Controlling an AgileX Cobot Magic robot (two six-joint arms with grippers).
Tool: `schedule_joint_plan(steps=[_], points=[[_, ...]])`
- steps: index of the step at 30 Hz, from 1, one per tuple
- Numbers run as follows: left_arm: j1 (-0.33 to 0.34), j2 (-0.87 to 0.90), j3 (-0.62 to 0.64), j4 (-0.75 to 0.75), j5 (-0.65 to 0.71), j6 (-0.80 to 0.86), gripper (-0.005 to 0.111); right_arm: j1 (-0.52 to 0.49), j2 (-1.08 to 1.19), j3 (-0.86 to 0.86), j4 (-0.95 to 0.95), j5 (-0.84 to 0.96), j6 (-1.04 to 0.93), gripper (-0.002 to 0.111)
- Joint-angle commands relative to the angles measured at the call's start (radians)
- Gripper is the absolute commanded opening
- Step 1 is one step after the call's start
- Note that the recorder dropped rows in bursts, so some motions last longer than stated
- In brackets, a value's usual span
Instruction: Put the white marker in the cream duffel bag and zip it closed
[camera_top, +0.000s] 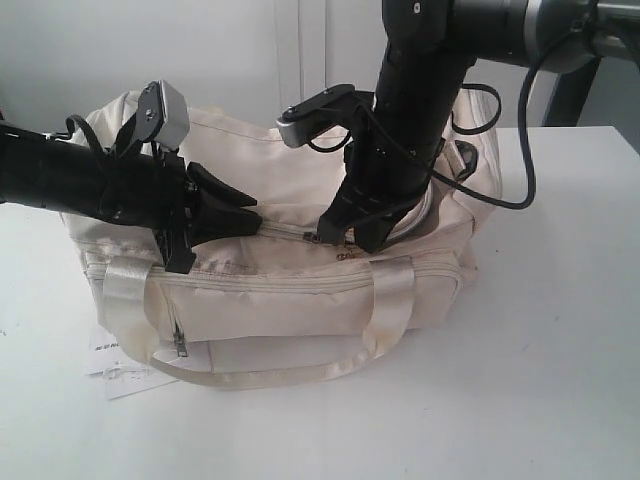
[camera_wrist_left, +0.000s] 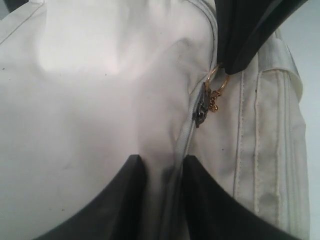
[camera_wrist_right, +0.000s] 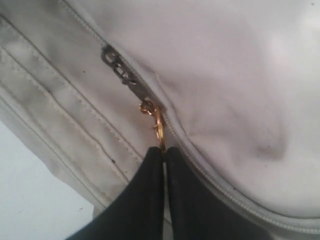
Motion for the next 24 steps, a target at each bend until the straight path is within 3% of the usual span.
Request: schedule_joint_plan(steps=[1,24], points=[[0.004,-0.013,0.005,-0.007,0.019,0.010,0.000,-0.005,-0.011,0.009,-0.034,0.002,-0.011,0.000],[0.004,-0.021,0.005,-0.001,0.007,-0.012,0.000,-0.036,-0.034,0.009,-0.058,0.002,-0.011,0.000]])
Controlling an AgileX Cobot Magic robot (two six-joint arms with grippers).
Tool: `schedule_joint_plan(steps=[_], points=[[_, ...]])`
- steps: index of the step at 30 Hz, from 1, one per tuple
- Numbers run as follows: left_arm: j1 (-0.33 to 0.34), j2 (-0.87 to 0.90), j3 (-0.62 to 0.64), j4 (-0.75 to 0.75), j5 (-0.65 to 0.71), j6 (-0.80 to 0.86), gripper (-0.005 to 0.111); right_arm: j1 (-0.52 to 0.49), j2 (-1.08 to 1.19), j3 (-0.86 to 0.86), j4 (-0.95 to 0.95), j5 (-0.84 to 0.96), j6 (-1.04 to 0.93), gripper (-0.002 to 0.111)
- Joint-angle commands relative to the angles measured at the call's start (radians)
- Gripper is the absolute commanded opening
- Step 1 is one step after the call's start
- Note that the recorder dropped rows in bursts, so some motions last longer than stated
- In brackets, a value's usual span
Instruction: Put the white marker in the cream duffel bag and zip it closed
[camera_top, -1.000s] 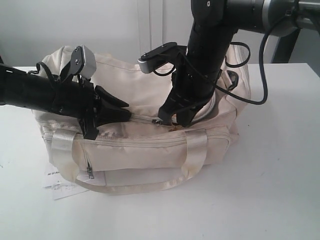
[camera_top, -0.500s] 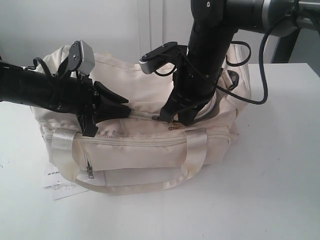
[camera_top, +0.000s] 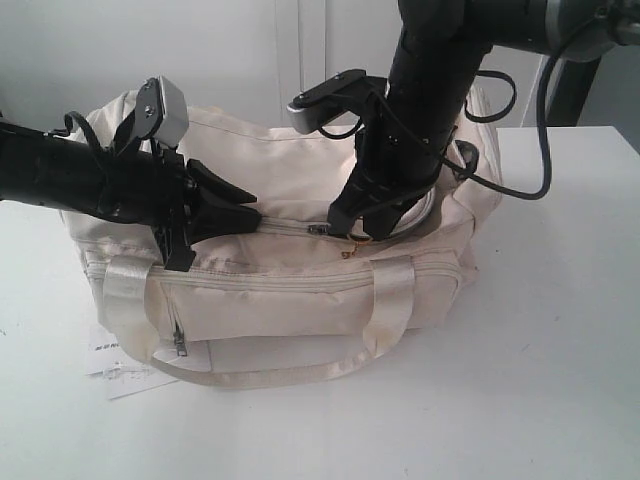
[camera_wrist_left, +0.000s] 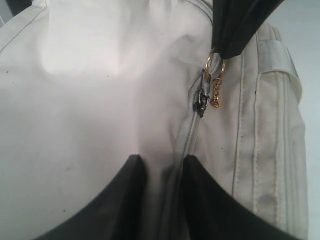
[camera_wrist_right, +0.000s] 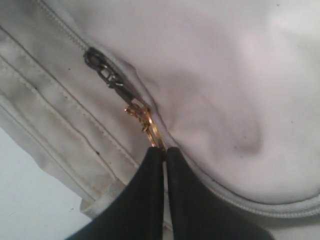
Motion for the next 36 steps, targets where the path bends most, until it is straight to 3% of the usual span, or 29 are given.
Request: schedule_joint_plan(steps=[1,36], points=[[0.004,-0.010,0.005,-0.003,0.015,-0.010,0.000,-0.012,-0.011,0.009,-0.042,0.007,-0.011,0.000],[0.004,-0.010,0.005,-0.003,0.015,-0.027,0.000,-0.094,-0.015,0.009,-0.102,0.007,-0.009,0.000]])
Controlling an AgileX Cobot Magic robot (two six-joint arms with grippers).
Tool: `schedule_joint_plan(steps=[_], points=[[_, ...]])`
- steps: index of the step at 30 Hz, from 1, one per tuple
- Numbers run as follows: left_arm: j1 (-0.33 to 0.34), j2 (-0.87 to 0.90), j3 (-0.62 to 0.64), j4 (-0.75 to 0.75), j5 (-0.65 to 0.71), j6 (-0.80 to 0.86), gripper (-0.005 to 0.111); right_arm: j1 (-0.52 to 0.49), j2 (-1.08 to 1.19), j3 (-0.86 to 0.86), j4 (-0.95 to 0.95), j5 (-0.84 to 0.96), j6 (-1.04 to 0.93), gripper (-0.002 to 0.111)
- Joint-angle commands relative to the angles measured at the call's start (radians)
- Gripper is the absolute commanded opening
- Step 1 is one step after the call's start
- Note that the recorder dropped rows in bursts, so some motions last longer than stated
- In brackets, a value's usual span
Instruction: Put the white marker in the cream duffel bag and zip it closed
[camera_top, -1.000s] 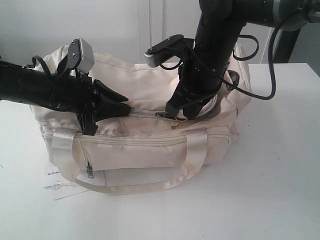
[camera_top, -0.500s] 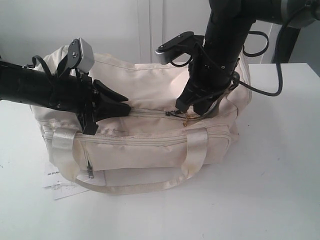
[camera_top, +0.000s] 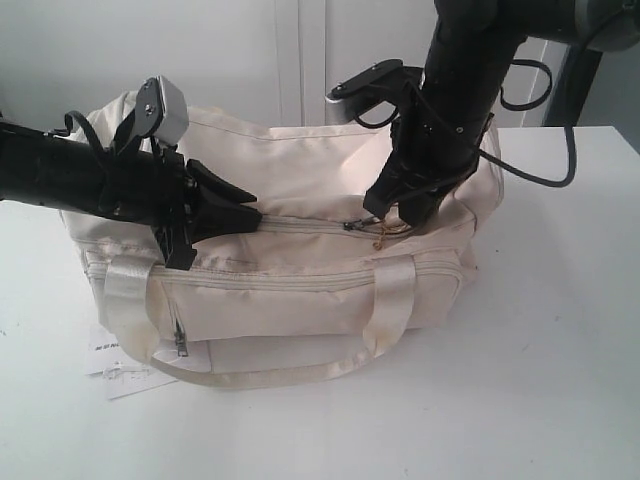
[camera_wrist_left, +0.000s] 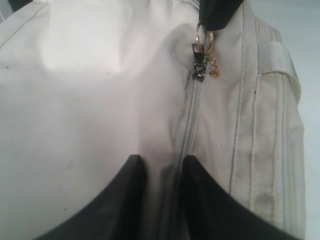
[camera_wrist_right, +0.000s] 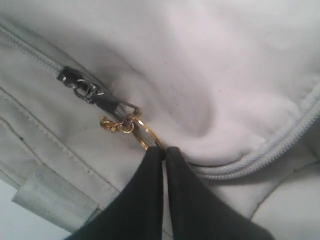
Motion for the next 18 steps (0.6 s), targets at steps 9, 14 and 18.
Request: schedule_joint_plan(steps=[9,14,18], points=[[0.004,-0.010,0.005,-0.017,0.017,-0.004,0.000,-0.040,-0.013,0.009,-0.048,0.007,-0.009,0.000],[0.004,-0.010,0.005,-0.028,0.017,-0.004,0.000,-0.040,-0.013,0.009,-0.048,0.007,-0.009,0.000],[0.004,-0.010,0.005,-0.028,0.017,-0.004,0.000,-0.042,-0.013,0.009,-0.048,0.007,-0.009,0.000]])
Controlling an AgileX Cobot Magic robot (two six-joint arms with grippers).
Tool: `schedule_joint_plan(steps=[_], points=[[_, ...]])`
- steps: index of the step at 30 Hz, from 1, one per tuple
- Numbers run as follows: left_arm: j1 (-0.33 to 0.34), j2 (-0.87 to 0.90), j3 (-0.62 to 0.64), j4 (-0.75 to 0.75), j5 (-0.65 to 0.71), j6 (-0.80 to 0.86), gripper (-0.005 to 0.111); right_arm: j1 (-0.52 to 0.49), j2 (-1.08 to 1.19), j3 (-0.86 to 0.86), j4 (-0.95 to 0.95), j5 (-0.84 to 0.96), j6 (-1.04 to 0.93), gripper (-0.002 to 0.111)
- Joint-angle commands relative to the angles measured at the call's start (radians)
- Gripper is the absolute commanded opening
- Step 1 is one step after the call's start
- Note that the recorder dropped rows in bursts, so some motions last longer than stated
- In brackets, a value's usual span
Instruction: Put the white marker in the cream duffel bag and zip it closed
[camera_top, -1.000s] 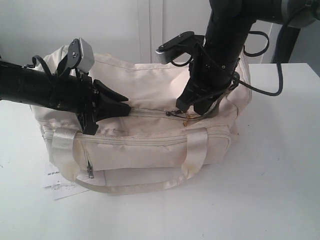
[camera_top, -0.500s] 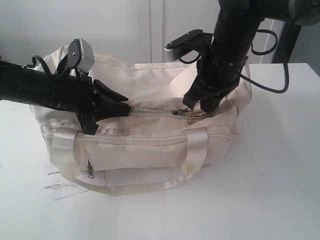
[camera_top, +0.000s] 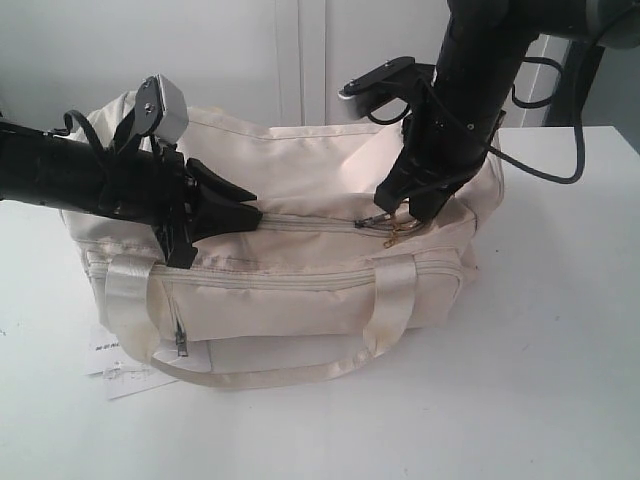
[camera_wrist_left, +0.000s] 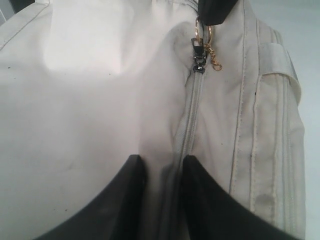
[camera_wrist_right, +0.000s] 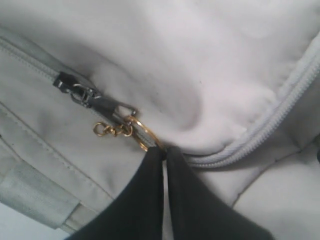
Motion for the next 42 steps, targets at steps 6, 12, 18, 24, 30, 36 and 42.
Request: schedule_joint_plan(steps=[6,12,18,24,30,36,42], points=[[0.004,-0.010,0.005,-0.022,0.017,-0.009,0.000,-0.030,-0.013,0.009,-0.043,0.007,-0.011,0.000],[0.004,-0.010,0.005,-0.022,0.012,-0.009,0.000,-0.044,-0.013,0.009,-0.043,0.007,-0.011,0.000],[0.004,-0.010,0.005,-0.022,-0.007,-0.016,0.000,-0.061,-0.017,0.009,-0.043,0.007,-0.011,0.000],[0.004,-0.010,0.005,-0.024,-0.009,-0.016,0.000,-0.073,-0.030,0.009,-0.043,0.007,-0.011,0.000],[0.004,-0.010,0.005,-0.024,-0.009,-0.016,0.000,-0.073,-0.035,0.009,-0.043,0.007,-0.011,0.000],[0.004,-0.010,0.005,-0.023,-0.007,-0.020,0.000,-0.081,-0.035,0.009,-0.043,0.007,-0.013,0.000],[0.004,-0.010,0.005,-0.023,0.002,-0.027,0.000,-0.106,-0.045,0.009,-0.043,0.007,-0.013,0.000]])
